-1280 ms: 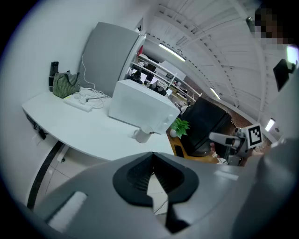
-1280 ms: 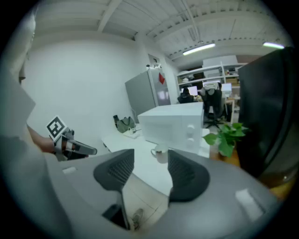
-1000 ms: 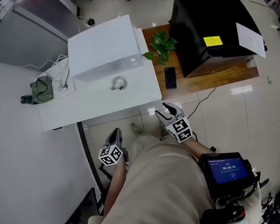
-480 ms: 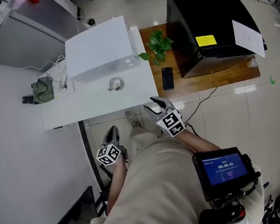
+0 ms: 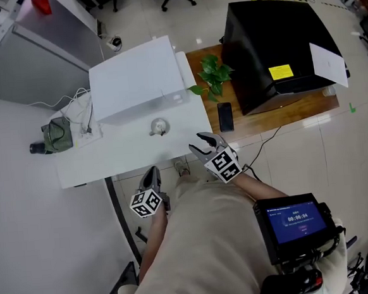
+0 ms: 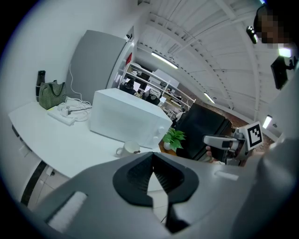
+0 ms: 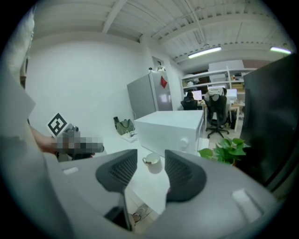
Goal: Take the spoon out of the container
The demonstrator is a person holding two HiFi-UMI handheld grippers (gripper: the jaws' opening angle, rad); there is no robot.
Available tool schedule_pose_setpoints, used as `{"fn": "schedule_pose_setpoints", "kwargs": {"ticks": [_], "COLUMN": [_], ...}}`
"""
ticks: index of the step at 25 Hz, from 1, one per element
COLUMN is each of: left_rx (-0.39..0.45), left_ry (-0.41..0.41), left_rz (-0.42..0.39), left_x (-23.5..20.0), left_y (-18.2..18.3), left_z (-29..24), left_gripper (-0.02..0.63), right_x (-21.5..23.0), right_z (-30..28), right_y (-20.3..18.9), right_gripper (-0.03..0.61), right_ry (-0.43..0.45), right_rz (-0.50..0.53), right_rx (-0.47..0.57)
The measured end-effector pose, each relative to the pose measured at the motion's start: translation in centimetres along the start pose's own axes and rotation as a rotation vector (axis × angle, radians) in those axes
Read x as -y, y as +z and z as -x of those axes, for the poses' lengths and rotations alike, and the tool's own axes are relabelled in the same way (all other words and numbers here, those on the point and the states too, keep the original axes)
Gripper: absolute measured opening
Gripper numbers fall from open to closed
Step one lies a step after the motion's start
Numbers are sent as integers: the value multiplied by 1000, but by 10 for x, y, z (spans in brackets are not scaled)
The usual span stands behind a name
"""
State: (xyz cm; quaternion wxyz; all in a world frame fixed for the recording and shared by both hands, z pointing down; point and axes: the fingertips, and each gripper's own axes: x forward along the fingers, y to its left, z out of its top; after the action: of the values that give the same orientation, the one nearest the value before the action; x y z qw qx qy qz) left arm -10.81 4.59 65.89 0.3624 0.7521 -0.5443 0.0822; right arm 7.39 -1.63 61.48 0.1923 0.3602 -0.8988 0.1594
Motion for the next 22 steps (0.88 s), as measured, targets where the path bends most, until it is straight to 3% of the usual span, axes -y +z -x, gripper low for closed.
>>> {"fn": "schedule_pose_setpoints", "kwargs": {"ticks": [8, 22], "left_rx": [-50, -146], "left_ry": [-81, -242], "left_rz": [-67, -132], "left_x": [-40, -85], "left_y": [54, 92], "left_z": [-35, -78], "left_gripper": [0, 0], "right_x": [-1, 2], "right_z": [-49, -111], "right_y": [36, 30], "right_gripper": [186, 186], "right_ry": [-65, -184], "right_rz": [-34, -62], "right_rx": [-1, -96]}}
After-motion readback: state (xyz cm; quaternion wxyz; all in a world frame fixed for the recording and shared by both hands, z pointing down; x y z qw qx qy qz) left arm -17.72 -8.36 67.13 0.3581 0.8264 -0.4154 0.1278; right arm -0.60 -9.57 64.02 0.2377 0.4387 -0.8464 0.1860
